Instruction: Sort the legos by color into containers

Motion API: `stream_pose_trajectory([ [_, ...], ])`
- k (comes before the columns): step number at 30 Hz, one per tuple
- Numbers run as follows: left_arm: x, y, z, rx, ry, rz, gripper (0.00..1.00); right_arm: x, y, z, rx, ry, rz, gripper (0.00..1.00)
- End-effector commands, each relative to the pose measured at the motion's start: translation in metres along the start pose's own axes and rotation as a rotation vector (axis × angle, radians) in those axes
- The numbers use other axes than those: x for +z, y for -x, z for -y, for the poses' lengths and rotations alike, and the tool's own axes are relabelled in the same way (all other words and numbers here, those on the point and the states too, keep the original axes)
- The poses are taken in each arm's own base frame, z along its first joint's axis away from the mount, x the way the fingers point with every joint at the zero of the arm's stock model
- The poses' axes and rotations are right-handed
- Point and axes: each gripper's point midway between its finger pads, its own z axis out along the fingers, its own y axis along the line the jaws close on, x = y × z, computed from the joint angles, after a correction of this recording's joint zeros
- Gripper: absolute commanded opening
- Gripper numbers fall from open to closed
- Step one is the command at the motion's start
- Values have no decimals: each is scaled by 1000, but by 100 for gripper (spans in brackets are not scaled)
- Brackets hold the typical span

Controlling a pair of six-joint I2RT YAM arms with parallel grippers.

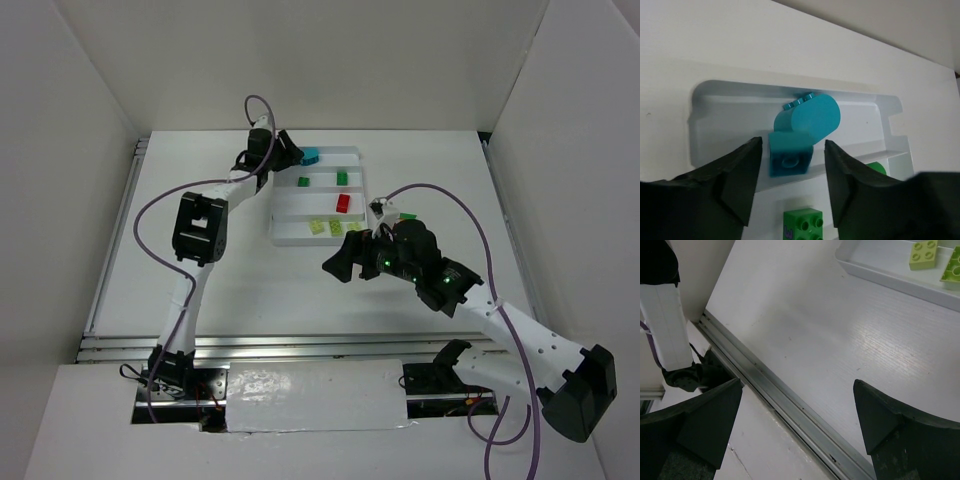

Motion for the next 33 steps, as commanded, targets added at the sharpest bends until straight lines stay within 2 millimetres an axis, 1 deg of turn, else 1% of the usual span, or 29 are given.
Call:
stream_pose_trajectory([
  [1,-16,50,28,32,-30,115,67,1,6,0,-18,7,22,100],
  [2,-19,52,25,23,-19,123,70,1,6,0,-18,5,23,100],
  [3,-21,56,28,14,-25,136,75,2,4,1,-18,1,17,100],
  [6,-29,68,39,4,-44,160,84,4,2,2,-15,-2,6,100],
  [9,-39,84,57,5,-86,182,86,7,1,6,-12,-15,4,100],
  [10,-48,96,68,5,-106,201,86,9,1,11,-8,-38,8,100],
  [11,-54,99,74,4,-120,200,87,11,2,15,-6,-54,13,100],
  [12,-60,103,80,5,-130,206,88,15,-2,22,4,-84,2,100],
  [13,-76,116,91,12,-147,222,89,18,0,33,16,-145,10,100],
  [14,-85,120,98,16,-152,222,91,25,-4,48,49,-207,-10,100],
  [15,-105,134,113,23,-166,239,92,25,-1,63,64,-303,1,100],
  [16,-115,139,118,25,-160,236,92,27,-1,74,84,-363,-3,100],
  [17,-124,131,111,8,-101,179,92,31,-5,94,124,-452,-15,100],
  [18,-135,133,107,-1,-57,168,92,28,-4,107,147,-531,-17,100],
  [19,-159,139,116,-1,-46,167,92,27,-2,122,156,-599,-7,100],
  [20,-173,134,114,-5,-12,139,93,31,-10,137,166,-650,-37,100],
  [21,-185,118,102,-13,62,86,93,30,-7,151,183,-694,-37,100],
  [22,-212,113,103,-18,83,69,95,31,-9,160,187,-726,-49,100],
  [23,-227,96,95,-33,126,9,97,32,-13,178,186,-788,-79,100],
  [24,-250,85,91,-39,145,-16,96,33,-14,185,182,-822,-90,100],
  [25,-261,74,87,-37,162,-43,96,35,-22,197,172,-866,-124,100],
  [26,-273,64,86,-26,162,-65,96,34,-19,202,167,-898,-125,100],
  [27,-294,46,80,-21,173,-100,96,32,-18,207,167,-928,-123,100],
  [28,-304,37,79,-16,175,-116,96,33,-21,212,161,-952,-133,100],
  [29,-322,35,87,10,148,-107,96,34,-20,213,161,-955,-130,100],
  [30,-329,13,74,15,174,-157,96,34,-20,215,167,-955,-132,100],
  [31,-337,7,72,22,179,-166,96,35,-22,216,163,-952,-139,100],
  [32,-351,-4,70,31,174,-180,96,39,-25,215,169,-935,-150,100],
  [33,-358,-12,69,28,171,-195,96,41,-29,217,172,-932,-165,100],
])
